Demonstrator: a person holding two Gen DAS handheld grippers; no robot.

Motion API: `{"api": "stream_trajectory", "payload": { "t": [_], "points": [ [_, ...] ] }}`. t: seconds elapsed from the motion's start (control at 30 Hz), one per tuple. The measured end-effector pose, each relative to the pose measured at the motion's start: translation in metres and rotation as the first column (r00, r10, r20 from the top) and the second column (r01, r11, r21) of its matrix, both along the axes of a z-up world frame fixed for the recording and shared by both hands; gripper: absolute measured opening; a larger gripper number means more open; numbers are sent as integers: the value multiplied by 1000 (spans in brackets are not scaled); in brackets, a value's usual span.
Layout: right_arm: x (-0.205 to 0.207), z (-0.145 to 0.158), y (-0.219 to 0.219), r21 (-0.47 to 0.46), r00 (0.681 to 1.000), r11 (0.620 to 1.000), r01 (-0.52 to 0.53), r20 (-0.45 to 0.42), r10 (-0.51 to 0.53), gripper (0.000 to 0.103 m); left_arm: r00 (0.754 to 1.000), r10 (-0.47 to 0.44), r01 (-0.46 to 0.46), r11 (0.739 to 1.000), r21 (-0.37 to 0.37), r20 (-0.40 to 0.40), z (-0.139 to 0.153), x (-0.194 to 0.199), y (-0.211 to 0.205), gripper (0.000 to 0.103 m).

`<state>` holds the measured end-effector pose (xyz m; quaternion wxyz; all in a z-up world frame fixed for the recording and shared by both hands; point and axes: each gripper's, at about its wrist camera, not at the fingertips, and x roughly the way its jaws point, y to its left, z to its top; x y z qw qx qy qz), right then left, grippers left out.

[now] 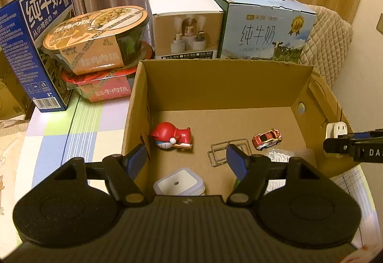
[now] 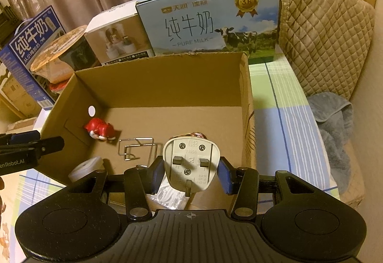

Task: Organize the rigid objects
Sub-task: 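Lower adapter and plug into the box and open both tools, then withdraw both tools from the box toward the switch plate and USB stick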

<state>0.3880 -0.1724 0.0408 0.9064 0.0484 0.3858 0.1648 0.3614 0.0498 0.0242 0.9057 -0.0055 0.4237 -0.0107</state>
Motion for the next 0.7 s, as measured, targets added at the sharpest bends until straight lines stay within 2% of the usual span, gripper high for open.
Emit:
{"api": "stream_trajectory", "payload": {
  "t": [0.5, 0.7],
  "points": [
    [4, -7, 6, 21, 1000, 1000, -9, -2, 9, 45, 1000, -6, 6, 1000, 0, -12, -6, -3, 0, 69],
    [-1, 5, 4, 34, 999, 999, 10, 49, -11, 48, 1000, -5, 5, 1000, 0, -10, -4, -5, 1, 69]
  ]
}}
